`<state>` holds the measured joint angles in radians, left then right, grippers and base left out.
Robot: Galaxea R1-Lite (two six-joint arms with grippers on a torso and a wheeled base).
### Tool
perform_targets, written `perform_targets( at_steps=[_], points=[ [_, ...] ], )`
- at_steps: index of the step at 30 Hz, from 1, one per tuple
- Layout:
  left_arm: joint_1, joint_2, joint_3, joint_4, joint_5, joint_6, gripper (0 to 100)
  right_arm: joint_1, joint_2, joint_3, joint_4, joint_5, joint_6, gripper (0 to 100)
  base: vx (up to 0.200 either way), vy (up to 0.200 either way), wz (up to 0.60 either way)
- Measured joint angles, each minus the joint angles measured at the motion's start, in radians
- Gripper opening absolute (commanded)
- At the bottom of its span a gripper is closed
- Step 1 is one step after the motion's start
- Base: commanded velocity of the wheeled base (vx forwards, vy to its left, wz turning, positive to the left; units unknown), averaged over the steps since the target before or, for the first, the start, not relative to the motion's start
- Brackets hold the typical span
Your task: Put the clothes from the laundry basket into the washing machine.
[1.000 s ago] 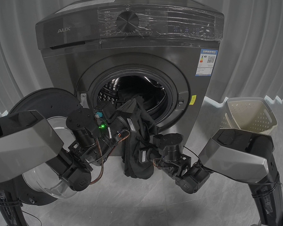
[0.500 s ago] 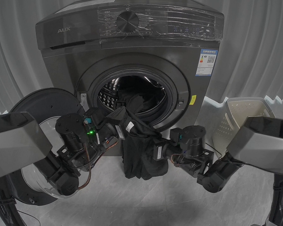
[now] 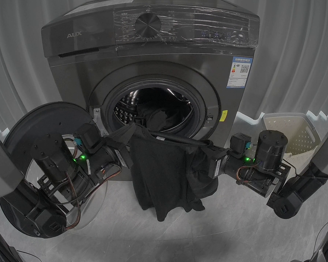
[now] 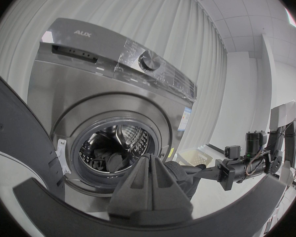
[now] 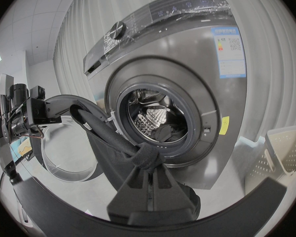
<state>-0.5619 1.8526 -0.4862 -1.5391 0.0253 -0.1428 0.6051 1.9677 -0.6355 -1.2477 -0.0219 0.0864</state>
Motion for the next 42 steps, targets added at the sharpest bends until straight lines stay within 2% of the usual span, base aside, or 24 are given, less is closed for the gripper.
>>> perform_targets(
  at_steps=[9,13,19,32,42],
  points=[
    [-0.002,-0.021,0.001,-0.003,0.018,0.001,0,-0.045,-0.02,-0.058,-0.004,0.033,-0.01,0,0.0,0.0,0.0],
    [0.0,-0.014,-0.002,-0.003,0.042,0.002,0,-0.062,-0.019,-0.113,-0.005,0.034,-0.009,0,0.0,0.0,0.0],
    [0.007,-0.003,-0.006,0.002,0.048,0.004,0,-0.07,-0.019,-0.175,-0.004,0.028,-0.011,0,0.0,0.0,0.0],
    [0.039,0.002,-0.025,0.002,0.049,0.007,0,-0.063,-0.022,-0.185,-0.011,0.032,-0.011,0,0.0,0.0,0.0],
    [0.035,0.011,-0.01,-0.003,0.035,0.004,0,-0.058,-0.021,-0.193,-0.015,0.027,-0.011,0,0.0,0.0,0.0]
  ],
)
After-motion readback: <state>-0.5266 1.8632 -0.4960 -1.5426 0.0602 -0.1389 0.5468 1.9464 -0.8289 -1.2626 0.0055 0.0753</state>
